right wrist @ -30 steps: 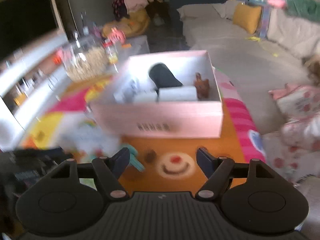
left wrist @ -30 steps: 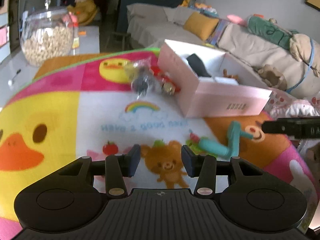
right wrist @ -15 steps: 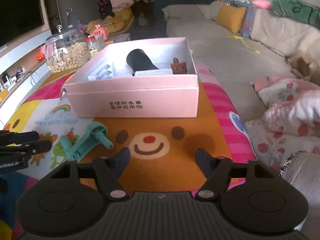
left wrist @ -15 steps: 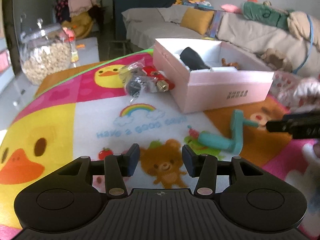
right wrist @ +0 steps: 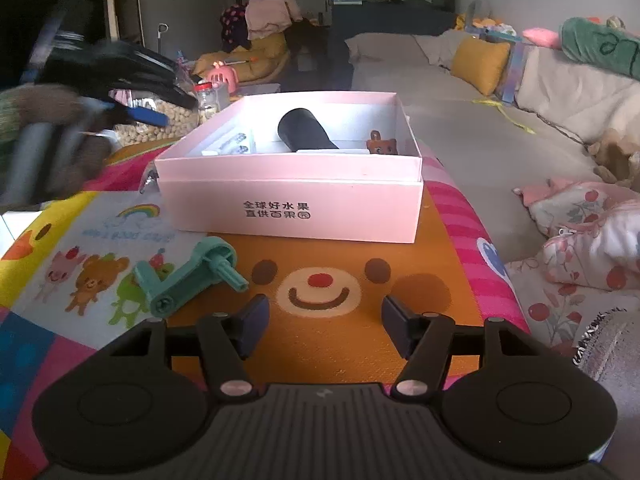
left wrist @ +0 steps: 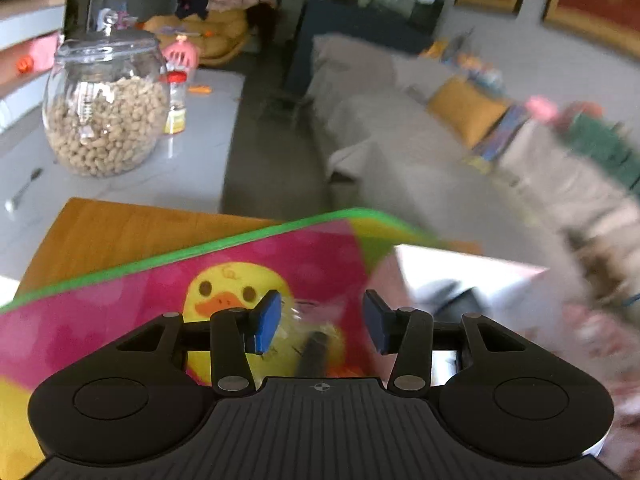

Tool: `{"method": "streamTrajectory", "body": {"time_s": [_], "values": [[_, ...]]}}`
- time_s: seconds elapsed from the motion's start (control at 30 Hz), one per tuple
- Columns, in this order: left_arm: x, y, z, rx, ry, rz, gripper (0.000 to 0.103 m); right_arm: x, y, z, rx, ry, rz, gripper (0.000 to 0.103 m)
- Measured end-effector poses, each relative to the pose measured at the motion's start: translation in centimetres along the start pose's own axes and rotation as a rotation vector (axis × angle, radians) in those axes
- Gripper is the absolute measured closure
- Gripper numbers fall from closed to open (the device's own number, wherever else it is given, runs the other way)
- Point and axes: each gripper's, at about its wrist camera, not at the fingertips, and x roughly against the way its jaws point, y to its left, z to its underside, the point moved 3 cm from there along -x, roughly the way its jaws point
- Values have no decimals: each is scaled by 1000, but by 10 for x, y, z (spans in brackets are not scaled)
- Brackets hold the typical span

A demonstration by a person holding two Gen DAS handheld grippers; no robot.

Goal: Organize rigid objects

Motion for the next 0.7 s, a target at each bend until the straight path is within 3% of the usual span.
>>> {"method": "streamTrajectory", "body": {"time_s": [0.1,0.2,0.3,0.43,0.5,0.6,0.7], "values": [[-24,-2,8,-54,71,28,53,2,-2,0,-13,-10,-9,41],[-19,11,21,-45,96,88,56,1,-1,-5,-11,-1,-23,53],[6,26,42,-78,93,93,60,5,5,-25,-21,-18,-57,53],[50,42,76,-136,85,91,58,15,34,-66,19,-63,-89,53],[72,56,90,-90,38,87,58,13,55,-92,53,-55,-128,53],[105,85,101,101,-30,129,58,-6,91,-133,109,4,-188,60],[118,105,103,192,-71,176,58,-45,130,-166,191,124,-195,81]]}}
